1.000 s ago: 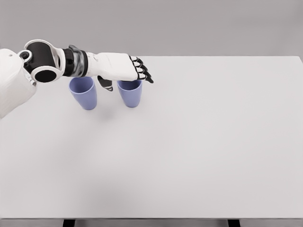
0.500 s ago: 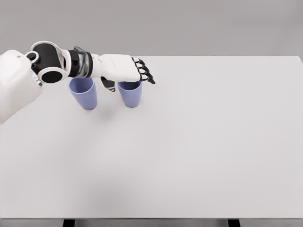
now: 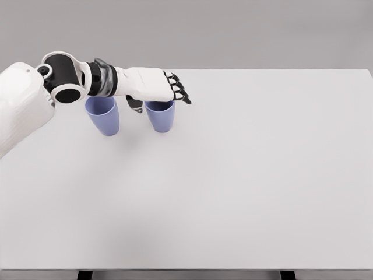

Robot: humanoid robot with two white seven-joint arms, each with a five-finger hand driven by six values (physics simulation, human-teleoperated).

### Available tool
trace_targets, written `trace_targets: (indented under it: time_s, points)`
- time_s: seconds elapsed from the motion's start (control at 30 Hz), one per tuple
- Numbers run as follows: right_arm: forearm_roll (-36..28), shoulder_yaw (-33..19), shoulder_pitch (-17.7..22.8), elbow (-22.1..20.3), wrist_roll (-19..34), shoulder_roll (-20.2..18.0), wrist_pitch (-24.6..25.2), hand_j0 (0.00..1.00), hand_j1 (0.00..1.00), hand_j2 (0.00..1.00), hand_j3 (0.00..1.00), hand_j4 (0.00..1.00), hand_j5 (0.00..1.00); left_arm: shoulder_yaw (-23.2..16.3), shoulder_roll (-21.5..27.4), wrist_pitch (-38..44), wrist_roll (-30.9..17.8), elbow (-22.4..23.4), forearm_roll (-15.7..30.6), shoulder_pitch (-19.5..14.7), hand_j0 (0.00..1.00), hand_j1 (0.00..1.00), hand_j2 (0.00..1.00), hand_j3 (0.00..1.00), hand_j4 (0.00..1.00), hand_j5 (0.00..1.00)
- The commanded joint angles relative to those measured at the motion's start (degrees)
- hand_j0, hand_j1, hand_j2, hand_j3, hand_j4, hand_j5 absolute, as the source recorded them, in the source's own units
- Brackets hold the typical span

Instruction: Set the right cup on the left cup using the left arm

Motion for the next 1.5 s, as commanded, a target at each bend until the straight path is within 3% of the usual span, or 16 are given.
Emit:
trace_targets:
  time_s: [0.0, 1.33, 1.47]
  points:
    - [-0.04, -0.01, 0.0, -0.04, 0.0, -0.01, -0.02, 1.0, 1.0, 1.0, 1.0, 1.0, 1.0, 0.0, -0.02, 0.12, 0.03, 0.24, 0.03, 0.0, 1.0, 1.0, 1.0, 1.0, 1.0, 1.0]
    - [-0.04, -0.01, 0.0, 0.05, 0.0, -0.01, -0.02, 1.0, 1.0, 1.0, 1.0, 1.0, 1.0, -1.06, -1.86, -0.32, 0.03, 2.61, -3.31, 0.26, 1.0, 1.0, 1.0, 1.0, 1.0, 1.0]
    - [-0.04, -0.01, 0.0, -0.04, 0.0, -0.01, -0.02, 1.0, 1.0, 1.0, 1.0, 1.0, 1.0, -1.5, -1.95, -0.4, 0.03, 2.61, -3.14, 0.26, 0.86, 0.86, 0.86, 0.86, 0.86, 0.86]
